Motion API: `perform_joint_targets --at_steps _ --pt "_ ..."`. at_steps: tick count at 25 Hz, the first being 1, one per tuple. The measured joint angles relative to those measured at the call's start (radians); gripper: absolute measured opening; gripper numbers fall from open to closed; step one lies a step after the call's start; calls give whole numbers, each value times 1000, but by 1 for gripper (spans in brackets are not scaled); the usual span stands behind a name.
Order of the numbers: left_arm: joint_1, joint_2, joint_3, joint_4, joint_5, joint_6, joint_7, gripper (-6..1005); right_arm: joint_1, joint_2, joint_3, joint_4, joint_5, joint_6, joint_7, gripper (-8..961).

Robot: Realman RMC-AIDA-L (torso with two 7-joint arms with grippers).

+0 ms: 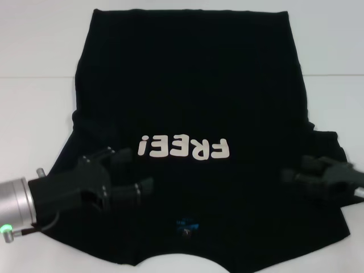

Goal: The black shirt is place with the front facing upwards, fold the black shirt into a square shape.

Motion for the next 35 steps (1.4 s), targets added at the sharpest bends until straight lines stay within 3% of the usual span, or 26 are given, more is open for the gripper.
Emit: perform_joint_targets --at_steps 3,10,15,18,22,29,35 --pt "18 -11 4 0 3 23 71 936 -8 -27 -5 -102 -36 -18 233 910" --pt "40 2 11 -8 6 16 78 936 42 -158 -9 -327 -276 -181 863 910" --pt "43 2 15 -7 15 12 82 936 113 -217 -9 -374 -444 -219 1071 910" --pt "44 1 15 -7 21 2 87 936 165 -220 -7 -372 -541 -197 1111 910" --pt "45 1 14 -6 25 -1 88 936 222 -201 -17 -326 -627 -126 1120 910" --pt "49 0 14 -4 29 -1 89 936 277 -196 -68 -182 -649 13 1116 909" --pt "50 0 14 -4 29 -5 90 936 298 -181 -104 -134 -648 75 1114 909"
